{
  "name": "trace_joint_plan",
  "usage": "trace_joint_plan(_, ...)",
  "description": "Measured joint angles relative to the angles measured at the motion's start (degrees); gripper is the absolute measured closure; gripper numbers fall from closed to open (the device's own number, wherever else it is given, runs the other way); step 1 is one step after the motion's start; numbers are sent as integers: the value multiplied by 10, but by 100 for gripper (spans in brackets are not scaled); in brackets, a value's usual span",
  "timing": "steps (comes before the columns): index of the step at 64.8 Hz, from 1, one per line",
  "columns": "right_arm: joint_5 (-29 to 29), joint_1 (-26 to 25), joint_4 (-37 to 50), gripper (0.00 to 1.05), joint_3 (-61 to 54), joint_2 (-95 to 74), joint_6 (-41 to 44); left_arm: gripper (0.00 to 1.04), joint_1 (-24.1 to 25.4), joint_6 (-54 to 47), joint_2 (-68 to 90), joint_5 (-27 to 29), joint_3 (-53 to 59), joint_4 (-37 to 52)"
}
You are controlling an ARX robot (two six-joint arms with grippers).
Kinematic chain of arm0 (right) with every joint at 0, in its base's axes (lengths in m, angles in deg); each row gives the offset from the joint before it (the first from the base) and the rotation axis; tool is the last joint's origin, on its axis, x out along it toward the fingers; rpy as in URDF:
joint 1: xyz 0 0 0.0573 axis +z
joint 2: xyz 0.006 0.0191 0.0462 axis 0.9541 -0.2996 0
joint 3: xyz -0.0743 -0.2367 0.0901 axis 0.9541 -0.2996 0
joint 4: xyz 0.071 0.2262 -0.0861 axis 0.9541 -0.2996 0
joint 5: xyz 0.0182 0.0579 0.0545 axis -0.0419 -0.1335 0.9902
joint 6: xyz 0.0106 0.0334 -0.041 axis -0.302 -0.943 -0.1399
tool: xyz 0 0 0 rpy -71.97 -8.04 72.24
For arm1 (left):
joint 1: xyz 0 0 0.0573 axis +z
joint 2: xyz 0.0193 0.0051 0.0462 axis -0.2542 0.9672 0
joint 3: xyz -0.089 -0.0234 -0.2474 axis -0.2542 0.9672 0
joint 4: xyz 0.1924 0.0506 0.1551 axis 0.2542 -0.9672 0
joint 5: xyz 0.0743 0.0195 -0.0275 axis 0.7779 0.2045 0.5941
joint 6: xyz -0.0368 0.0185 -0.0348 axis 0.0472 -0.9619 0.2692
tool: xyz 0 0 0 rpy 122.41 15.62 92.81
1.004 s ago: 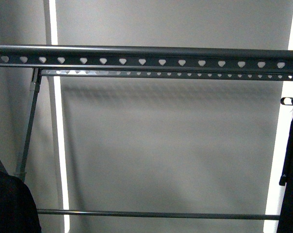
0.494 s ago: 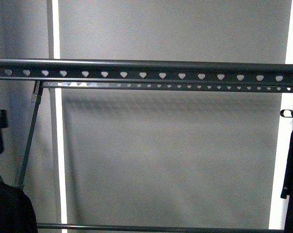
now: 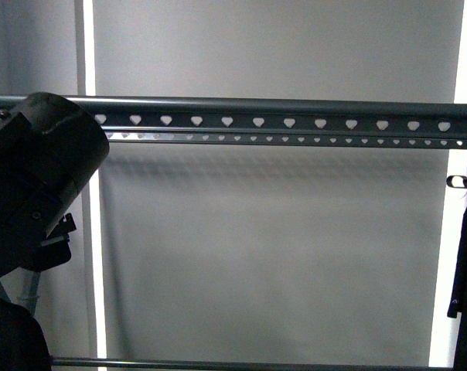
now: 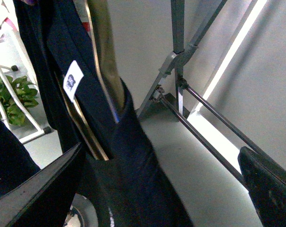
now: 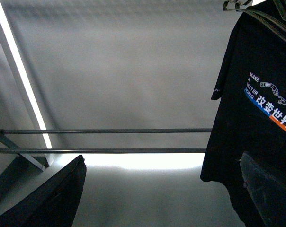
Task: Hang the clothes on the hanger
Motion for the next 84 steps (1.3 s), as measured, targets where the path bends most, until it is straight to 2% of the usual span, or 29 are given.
trace_joint_plan(18, 0, 0, 0, 7, 0, 0, 0, 7, 12, 56, 61, -1, -59, -65)
trace_joint_plan(25, 0, 0, 0, 7, 0, 0, 0, 30, 8, 54, 61, 10, -63, -73)
trace_joint_plan(32, 0, 0, 0, 7, 0, 0, 0, 48, 10, 49, 62, 9, -68, -67)
trace_joint_plan(39, 0, 0, 0, 7, 0, 0, 0, 74, 14, 54, 66, 11, -69, -68)
trace_joint_plan(50, 0, 0, 0, 7, 0, 0, 0, 100, 17, 88, 72, 14, -70, -95)
trace_joint_plan(55, 0, 0, 0, 7, 0, 0, 0, 100, 17, 87, 74, 3, -71, -88)
trace_joint_plan(62, 0, 0, 0, 7, 0, 0, 0, 100, 11, 65, 64, -6, -58, -29)
trace_joint_plan(77, 0, 0, 0, 7, 0, 0, 0, 100, -25, -78, -57, -58, 67, 216)
trace_joint_plan(84, 0, 0, 0, 7, 0, 0, 0, 100, -36, -153, -125, -113, 108, 312)
